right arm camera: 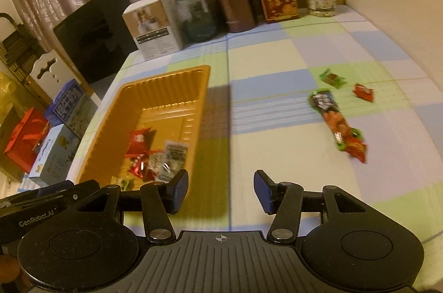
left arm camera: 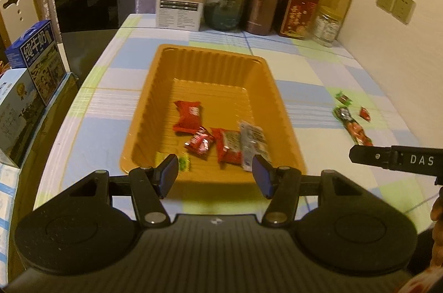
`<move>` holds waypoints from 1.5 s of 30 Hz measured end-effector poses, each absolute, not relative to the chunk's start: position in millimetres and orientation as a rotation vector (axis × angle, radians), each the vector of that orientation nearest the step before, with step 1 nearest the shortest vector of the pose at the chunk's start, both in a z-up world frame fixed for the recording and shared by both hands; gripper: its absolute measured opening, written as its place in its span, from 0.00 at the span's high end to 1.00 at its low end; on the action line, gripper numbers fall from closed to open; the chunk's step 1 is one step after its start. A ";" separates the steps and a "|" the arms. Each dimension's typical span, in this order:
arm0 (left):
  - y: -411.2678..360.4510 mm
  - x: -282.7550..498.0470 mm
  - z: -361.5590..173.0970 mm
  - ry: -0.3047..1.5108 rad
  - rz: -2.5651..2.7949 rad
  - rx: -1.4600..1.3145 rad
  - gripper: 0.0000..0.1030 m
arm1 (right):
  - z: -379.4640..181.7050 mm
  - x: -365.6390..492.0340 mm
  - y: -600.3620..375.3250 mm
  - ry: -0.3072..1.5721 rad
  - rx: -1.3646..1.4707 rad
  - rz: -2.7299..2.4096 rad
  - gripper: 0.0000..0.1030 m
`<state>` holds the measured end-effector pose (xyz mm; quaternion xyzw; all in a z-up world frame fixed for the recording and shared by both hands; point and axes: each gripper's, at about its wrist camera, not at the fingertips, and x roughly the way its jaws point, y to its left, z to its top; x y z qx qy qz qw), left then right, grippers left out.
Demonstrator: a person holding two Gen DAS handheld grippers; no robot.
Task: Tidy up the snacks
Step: 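Move both open tools back toward the green-capped snack tube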
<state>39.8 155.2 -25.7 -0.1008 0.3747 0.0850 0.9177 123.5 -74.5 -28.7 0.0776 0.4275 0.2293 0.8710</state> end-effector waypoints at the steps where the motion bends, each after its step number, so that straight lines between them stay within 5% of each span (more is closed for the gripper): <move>1: 151.2 38.0 -24.6 0.771 0.169 -0.208 0.46 | -26.8 119.5 -78.4 0.891 0.162 0.474 0.49; 45: 19.0 76.3 -20.7 0.800 -0.055 -0.133 0.41 | -25.3 115.8 -243.8 0.827 0.215 0.289 0.48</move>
